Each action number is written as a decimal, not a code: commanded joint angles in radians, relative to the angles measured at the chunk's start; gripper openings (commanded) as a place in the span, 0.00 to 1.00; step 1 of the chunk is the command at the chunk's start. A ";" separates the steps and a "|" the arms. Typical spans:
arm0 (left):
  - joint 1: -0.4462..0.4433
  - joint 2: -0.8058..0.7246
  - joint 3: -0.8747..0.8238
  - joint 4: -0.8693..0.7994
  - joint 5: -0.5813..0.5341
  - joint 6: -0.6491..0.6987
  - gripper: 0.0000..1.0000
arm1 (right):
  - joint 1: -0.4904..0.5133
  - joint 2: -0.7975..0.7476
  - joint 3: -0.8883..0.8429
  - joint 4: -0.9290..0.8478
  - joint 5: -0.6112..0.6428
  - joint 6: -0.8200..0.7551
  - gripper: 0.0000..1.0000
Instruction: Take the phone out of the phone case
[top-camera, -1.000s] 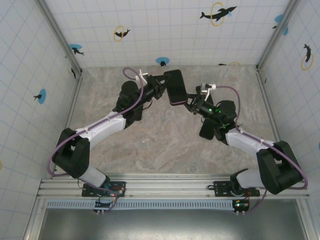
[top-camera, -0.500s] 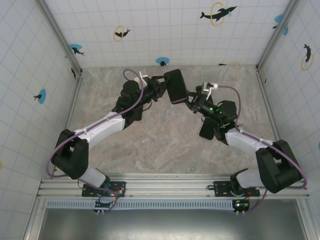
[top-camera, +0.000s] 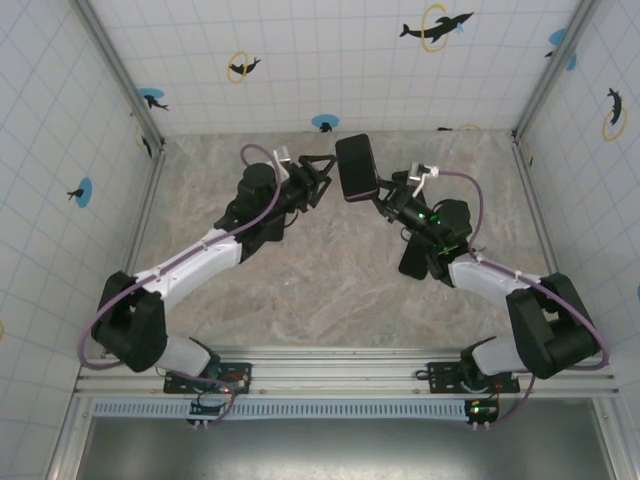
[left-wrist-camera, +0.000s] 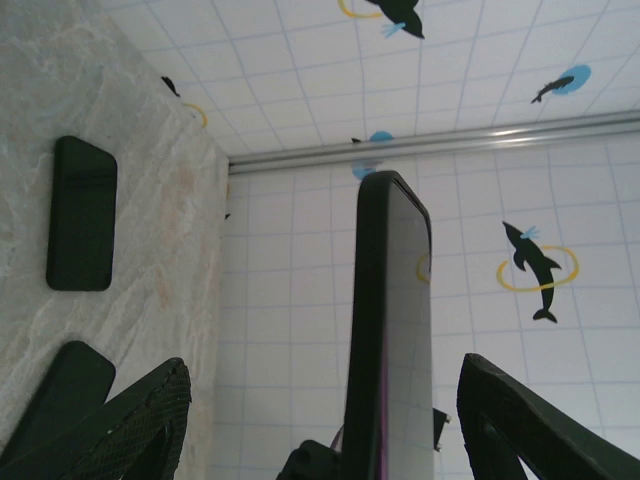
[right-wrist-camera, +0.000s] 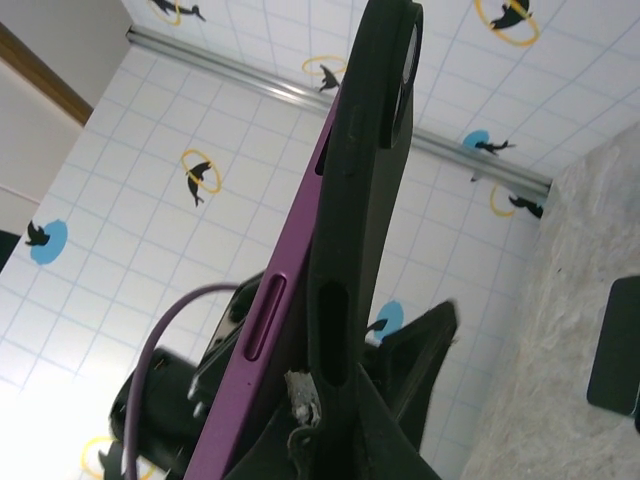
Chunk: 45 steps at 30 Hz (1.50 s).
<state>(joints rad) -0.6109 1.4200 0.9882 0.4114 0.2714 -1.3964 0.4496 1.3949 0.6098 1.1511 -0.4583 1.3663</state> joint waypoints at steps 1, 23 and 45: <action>-0.034 -0.067 -0.038 -0.047 -0.081 -0.034 0.72 | -0.003 0.006 0.054 0.064 0.116 -0.056 0.00; -0.218 0.006 0.078 0.080 -0.180 -0.191 0.63 | 0.035 0.059 0.077 0.079 0.202 -0.147 0.00; -0.282 0.001 -0.003 0.081 -0.211 -0.228 0.58 | 0.018 0.053 0.059 0.100 0.206 -0.153 0.00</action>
<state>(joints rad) -0.8902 1.4418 1.0054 0.4797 0.0906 -1.6012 0.4709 1.4574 0.6273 1.1481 -0.2592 1.2293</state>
